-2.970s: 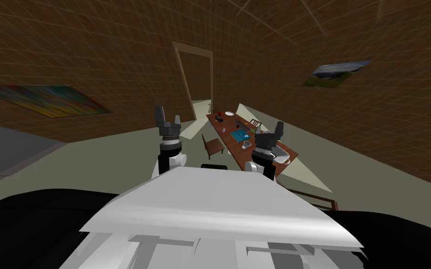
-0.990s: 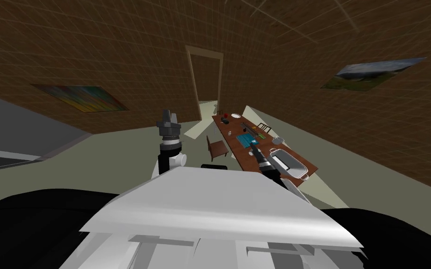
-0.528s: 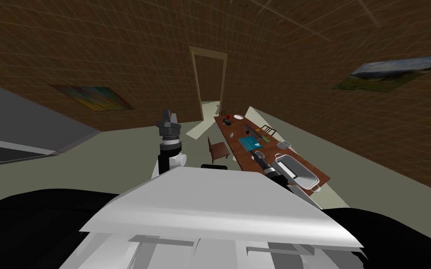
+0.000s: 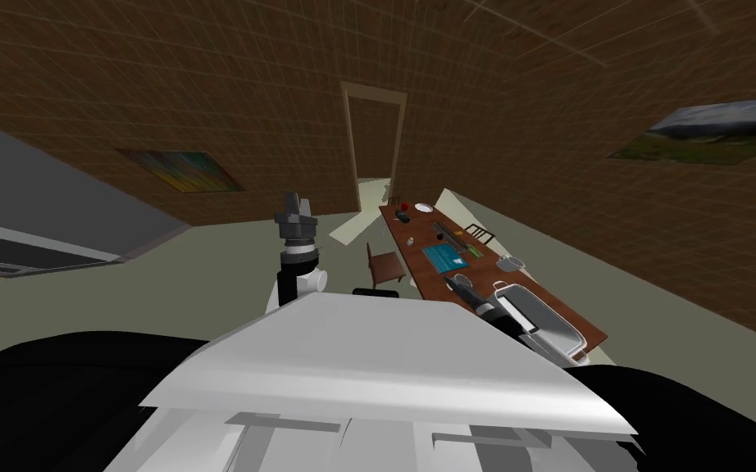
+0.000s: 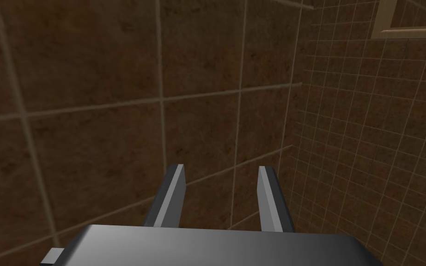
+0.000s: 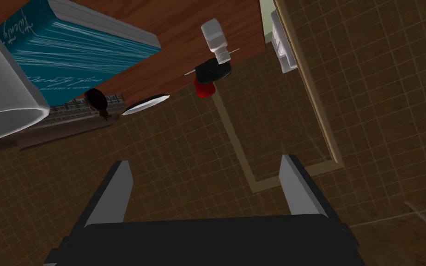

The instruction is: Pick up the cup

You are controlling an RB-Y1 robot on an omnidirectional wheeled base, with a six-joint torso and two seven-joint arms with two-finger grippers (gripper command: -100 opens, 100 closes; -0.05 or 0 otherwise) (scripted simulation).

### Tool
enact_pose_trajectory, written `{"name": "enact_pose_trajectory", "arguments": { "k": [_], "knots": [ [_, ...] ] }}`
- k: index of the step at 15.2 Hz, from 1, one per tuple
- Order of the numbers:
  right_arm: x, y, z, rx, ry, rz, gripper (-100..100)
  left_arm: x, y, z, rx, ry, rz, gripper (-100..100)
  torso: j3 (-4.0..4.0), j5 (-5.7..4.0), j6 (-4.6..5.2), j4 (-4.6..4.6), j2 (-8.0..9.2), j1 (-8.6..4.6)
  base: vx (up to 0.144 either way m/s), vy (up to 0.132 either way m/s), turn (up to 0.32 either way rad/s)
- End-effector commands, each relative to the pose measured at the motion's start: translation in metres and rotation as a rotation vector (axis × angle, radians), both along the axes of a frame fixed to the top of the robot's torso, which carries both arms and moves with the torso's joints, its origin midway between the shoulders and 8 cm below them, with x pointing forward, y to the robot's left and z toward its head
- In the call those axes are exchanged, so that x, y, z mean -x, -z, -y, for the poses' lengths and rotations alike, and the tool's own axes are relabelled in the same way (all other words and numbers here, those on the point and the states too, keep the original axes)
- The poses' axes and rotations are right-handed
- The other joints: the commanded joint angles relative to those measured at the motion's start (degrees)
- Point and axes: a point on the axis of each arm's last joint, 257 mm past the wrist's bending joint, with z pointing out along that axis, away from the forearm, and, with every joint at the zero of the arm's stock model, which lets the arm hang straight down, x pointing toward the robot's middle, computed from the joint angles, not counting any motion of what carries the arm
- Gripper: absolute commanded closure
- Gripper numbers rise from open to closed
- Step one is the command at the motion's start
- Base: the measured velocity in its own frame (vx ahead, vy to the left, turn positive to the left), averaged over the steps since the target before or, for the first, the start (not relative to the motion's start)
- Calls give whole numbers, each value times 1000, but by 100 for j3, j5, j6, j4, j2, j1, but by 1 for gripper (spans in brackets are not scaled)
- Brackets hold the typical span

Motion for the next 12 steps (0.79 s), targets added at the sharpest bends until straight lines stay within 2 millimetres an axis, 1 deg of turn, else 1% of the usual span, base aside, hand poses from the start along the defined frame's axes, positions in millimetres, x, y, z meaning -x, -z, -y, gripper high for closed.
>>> {"name": "enact_pose_trajectory", "arguments": {
  "k": [1, 2, 4, 5, 6, 7, 12],
  "knots": [
    [21, 18, 21, 92, -26, -74, -100, 0, 0, 0, 0, 0, 0, 0, 0, 0, 0, 0, 0, 0, 102, 4, 118],
    [37, 30, 33, 146, -41, -123, -100, 0, 0, 0, 0, 0, 0, 0, -2, 1, -1, -1, -3, 0, 119, 11, 176],
    [36, 29, 36, 156, -49, -128, -100, 0, 0, 0, 0, 0, 0, 0, 2, 0, 1, 0, 7, -2, 16, -14, 78],
    [53, 39, 51, 216, -71, -181, -100, 0, 0, 0, 0, 0, 0, 0, 12, 0, 3, 4, 23, -2, 1, -14, 40],
    [53, 39, 51, 216, -71, -181, -100, 0, 0, 0, 0, 0, 0, 0, 17, 0, 3, 6, 31, -3, 2, -18, 51],
    [70, 48, 65, 272, -95, -234, -100, 0, 0, 0, 0, 0, 0, 0, 19, 0, 2, 7, 35, -3, 3, -29, 82],
    [70, 48, 65, 272, -95, -234, -100, 0, 0, 0, 0, 0, 0, 0, 23, 0, 2, 9, 39, 1, 1, -12, 34]
  ]
}}
